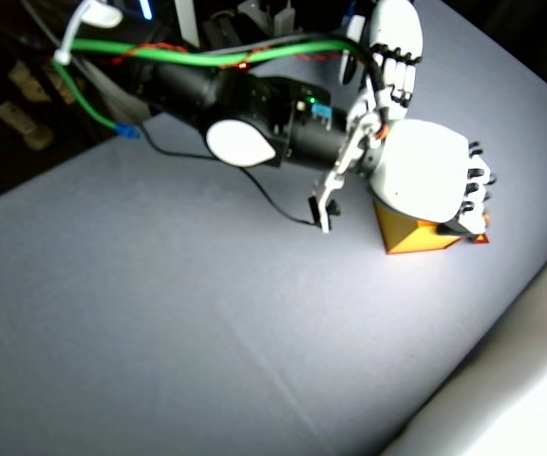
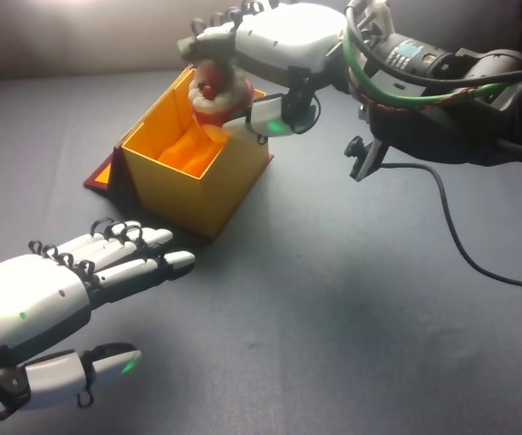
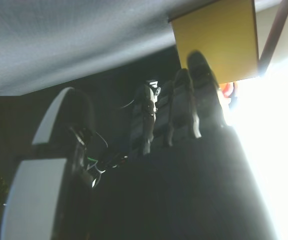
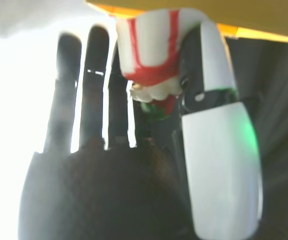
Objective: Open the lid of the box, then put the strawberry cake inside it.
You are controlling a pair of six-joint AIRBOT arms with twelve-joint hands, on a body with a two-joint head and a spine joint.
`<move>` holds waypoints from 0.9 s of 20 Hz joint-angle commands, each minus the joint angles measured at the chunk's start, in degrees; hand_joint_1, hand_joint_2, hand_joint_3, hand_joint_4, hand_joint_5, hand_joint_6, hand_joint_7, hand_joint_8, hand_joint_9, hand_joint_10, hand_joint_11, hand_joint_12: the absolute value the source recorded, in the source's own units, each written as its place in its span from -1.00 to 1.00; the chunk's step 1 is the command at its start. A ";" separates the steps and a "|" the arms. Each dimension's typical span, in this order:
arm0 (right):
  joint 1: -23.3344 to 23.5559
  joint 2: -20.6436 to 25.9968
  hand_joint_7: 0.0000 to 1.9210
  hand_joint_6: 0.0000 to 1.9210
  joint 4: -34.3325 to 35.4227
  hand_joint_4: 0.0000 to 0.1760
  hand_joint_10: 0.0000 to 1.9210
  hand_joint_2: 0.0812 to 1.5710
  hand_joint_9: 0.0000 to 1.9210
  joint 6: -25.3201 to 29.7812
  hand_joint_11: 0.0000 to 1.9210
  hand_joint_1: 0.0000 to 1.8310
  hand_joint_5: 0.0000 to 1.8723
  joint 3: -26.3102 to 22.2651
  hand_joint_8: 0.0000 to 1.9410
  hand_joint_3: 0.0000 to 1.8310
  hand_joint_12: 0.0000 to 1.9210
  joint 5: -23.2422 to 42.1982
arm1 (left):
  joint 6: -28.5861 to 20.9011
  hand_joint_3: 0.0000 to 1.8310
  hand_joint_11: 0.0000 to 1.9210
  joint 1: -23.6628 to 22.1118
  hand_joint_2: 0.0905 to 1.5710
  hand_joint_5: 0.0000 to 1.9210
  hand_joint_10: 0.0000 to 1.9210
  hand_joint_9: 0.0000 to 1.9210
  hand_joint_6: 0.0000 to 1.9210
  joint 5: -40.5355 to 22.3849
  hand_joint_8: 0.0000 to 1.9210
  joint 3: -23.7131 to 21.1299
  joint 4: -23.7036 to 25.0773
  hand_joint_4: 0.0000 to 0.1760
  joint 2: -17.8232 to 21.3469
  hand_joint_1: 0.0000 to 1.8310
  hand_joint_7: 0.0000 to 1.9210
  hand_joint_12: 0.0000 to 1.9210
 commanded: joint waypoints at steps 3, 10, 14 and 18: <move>0.20 -0.13 -0.96 -1.00 -0.23 -1.00 -0.95 0.39 -0.93 -0.39 -1.00 -0.01 -0.90 -0.02 -1.00 -1.00 -0.43 3.82 | -0.17 -1.00 -0.98 -0.51 0.81 -0.89 -1.00 -1.00 -0.98 -6.77 -1.00 0.19 -0.56 -0.30 -0.30 -0.34 -1.00 -0.99; 0.68 0.91 -1.00 -1.00 -2.47 -0.85 -1.00 0.40 -0.99 -0.38 -1.00 -0.18 -1.00 -3.90 -1.00 -1.00 -0.69 5.12 | -0.18 -1.00 -0.99 -0.51 0.79 -0.89 -1.00 -1.00 -0.99 -7.54 -1.00 -0.02 -1.27 -0.28 -0.31 -0.32 -1.00 -0.98; -0.03 10.09 -1.00 -1.00 -5.81 -1.00 -0.99 0.50 -0.98 1.91 -1.00 -0.36 -1.00 -12.78 -1.00 -1.00 -0.59 12.37 | 0.14 -1.00 -0.97 -0.41 0.80 -0.90 -1.00 -1.00 -0.99 -8.56 -1.00 -0.77 -2.41 -0.48 0.12 -0.32 -1.00 -0.99; -2.74 19.74 -1.00 -1.00 -8.60 -1.00 -1.00 0.52 -1.00 3.76 -1.00 -0.60 -1.00 -21.01 -1.00 -1.00 -0.78 20.64 | 1.27 -1.00 -1.00 0.26 0.80 -0.93 -1.00 -1.00 -0.98 -10.77 -1.00 -1.83 -3.87 -0.37 1.43 -0.37 -1.00 -1.00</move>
